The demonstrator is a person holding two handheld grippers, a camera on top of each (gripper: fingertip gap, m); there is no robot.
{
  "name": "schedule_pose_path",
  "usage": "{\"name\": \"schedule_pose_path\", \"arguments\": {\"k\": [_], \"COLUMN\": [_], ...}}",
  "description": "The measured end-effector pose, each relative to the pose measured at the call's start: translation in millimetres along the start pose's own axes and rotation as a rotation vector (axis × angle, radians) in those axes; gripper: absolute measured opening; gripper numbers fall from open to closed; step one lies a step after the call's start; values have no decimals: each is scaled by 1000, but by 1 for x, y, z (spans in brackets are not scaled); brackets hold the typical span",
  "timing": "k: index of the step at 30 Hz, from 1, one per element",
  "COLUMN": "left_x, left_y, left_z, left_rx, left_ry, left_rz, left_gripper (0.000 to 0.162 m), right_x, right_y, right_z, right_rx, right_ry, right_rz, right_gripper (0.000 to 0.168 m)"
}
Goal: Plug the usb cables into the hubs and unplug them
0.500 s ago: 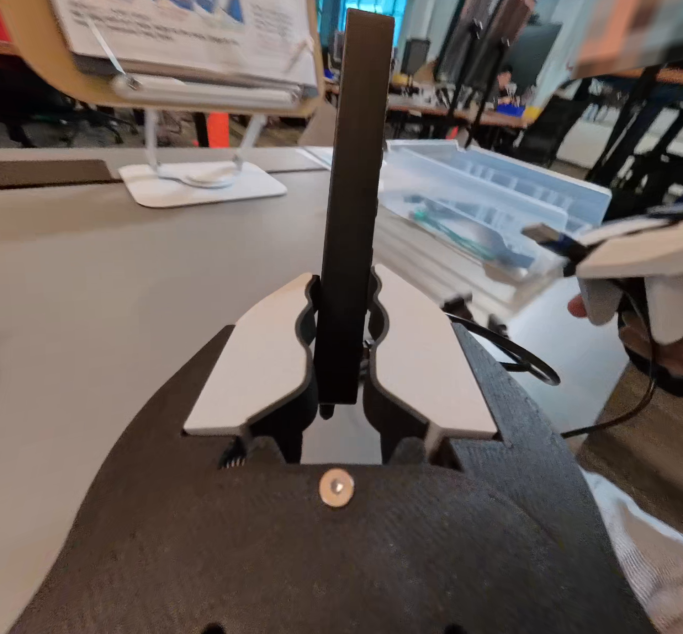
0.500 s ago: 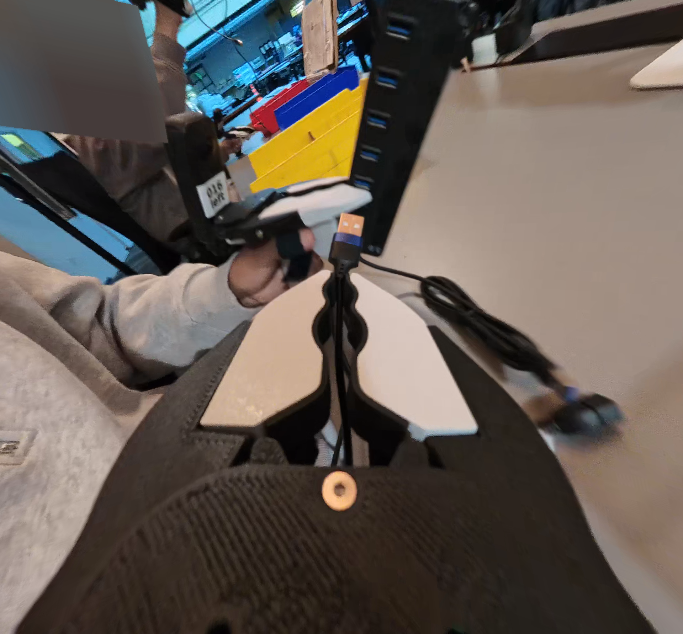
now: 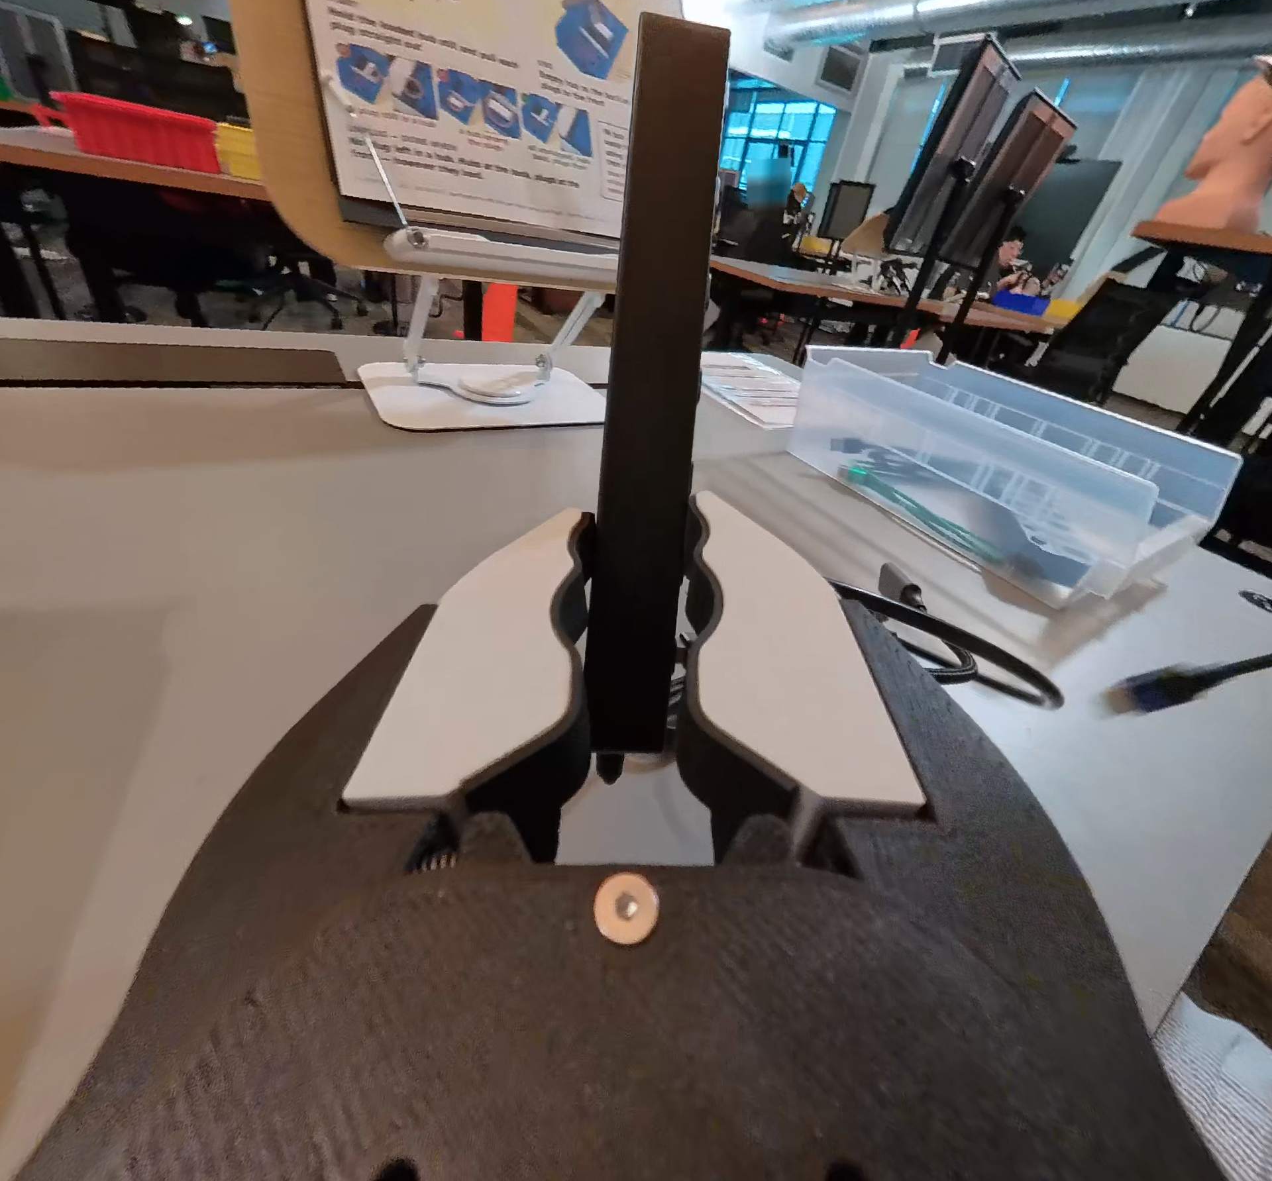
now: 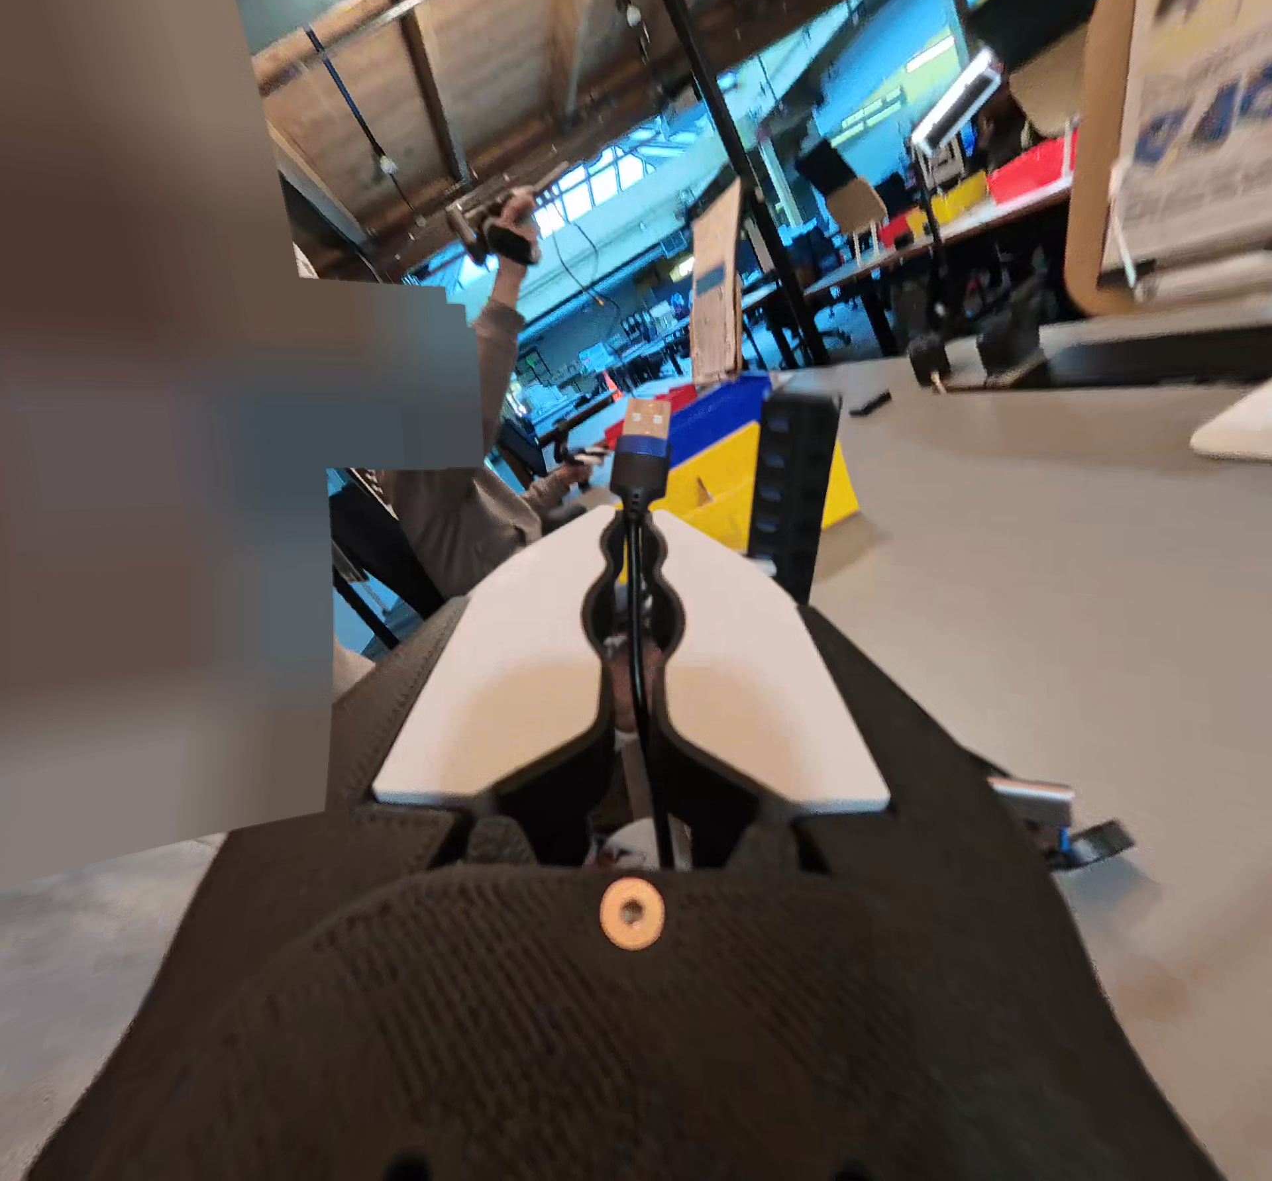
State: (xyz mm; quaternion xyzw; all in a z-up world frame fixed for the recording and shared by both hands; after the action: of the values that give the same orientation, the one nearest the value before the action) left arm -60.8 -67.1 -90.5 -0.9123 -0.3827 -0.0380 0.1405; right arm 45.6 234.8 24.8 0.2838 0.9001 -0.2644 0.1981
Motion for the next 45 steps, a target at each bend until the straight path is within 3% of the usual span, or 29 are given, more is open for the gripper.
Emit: {"name": "schedule_pose_path", "arguments": {"k": [4,7,12,21,32,34,39,45], "left_x": [-5,-4,0,5,4,4,4,4], "left_y": [0,0,1,1,0,0,0,-1], "left_z": [2,2,2,3,7,7,7,8], "left_rx": [-22,-22,-25,-30,-36,-37,-40,-42], "left_ry": [27,33,43,25,43,47,55,61], "left_rz": [-24,-18,1,16,33,35,38,40], "left_gripper": [27,27,27,27,27,27,27,27], "right_x": [-28,-38,-8,120,201,210,211,162], "right_y": [26,49,76,95,112,116,120,94], "right_z": [-67,-111,-148,-130,-89,-85,-84,-94], "right_rx": [147,263,405,398,227,189,144,157], "right_ry": [104,310,573,522,118,59,88,208], "right_rz": [-1,106,339,553,716,732,756,669], "right_gripper": [5,4,4,5,11,24,31,33]}}
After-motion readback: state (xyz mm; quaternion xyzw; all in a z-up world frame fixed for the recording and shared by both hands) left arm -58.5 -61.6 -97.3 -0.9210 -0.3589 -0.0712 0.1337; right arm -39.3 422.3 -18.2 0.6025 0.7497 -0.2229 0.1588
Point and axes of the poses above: each gripper's, where its closed fingertips meet, y back along the fingers, z out of its underside, x = y × z across the jaws, the point moved 10 cm from there along y, back along the fingers, and after that the axes turned 13 degrees about x, right-handed, at the moved point
